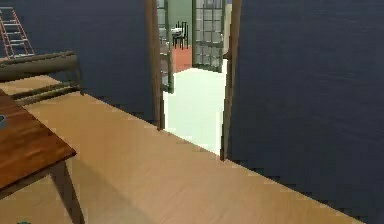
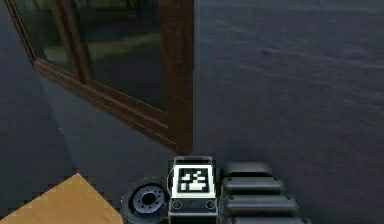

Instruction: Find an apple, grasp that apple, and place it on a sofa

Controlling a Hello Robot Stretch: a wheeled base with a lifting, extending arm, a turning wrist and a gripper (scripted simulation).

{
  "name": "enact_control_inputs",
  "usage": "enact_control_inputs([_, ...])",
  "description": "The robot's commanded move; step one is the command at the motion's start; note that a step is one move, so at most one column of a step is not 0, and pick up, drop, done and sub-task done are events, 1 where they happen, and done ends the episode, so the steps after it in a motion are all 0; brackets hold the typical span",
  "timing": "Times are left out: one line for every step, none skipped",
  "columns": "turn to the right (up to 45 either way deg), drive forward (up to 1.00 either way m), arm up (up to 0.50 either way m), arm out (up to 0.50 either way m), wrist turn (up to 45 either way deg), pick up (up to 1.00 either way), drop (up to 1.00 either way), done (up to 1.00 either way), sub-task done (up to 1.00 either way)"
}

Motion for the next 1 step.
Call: enact_control_inputs([0.0, 1.0, 0.0, 0.0, 0.0, 0.0, 0.0, 0.0, 0.0])
